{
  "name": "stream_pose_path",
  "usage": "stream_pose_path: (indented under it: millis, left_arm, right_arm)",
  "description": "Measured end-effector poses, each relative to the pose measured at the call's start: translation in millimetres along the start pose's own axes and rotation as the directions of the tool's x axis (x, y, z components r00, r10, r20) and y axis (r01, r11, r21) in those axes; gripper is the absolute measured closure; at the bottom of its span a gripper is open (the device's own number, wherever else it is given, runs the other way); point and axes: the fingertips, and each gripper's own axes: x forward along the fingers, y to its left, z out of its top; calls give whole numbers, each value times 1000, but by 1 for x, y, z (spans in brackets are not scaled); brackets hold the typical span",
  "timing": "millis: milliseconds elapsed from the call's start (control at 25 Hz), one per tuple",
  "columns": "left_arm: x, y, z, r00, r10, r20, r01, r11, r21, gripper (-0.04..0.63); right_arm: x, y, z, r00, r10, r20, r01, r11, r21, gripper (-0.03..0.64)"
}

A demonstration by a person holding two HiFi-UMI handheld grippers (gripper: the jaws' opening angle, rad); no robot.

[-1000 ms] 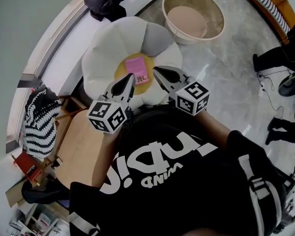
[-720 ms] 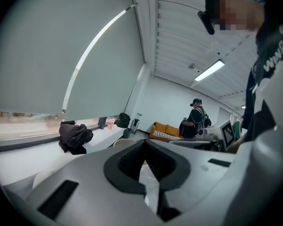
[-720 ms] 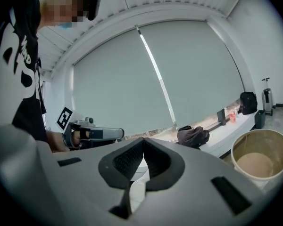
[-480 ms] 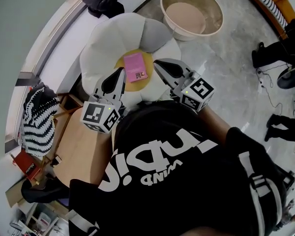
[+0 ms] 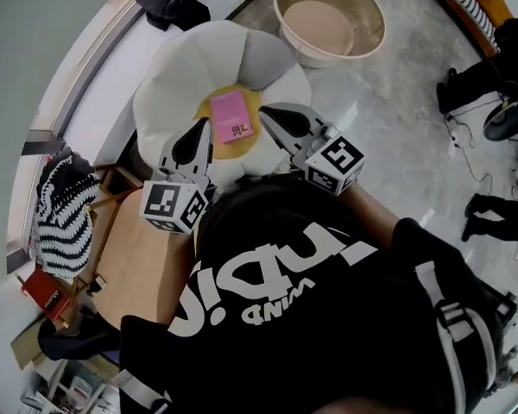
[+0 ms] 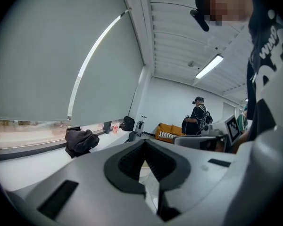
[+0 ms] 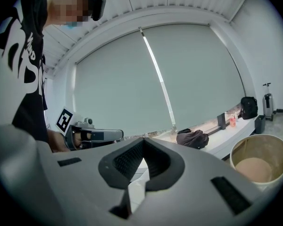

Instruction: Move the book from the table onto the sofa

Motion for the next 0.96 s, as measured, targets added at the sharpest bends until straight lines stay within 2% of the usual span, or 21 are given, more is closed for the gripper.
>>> stream_pose_path:
  millis: [960]
  left_arm:
    - [5,5,3,1000,18,15,-17,999,-39,586]
  right_arm:
    - [5,-15,-7,999,-18,-36,19,1000,14,615]
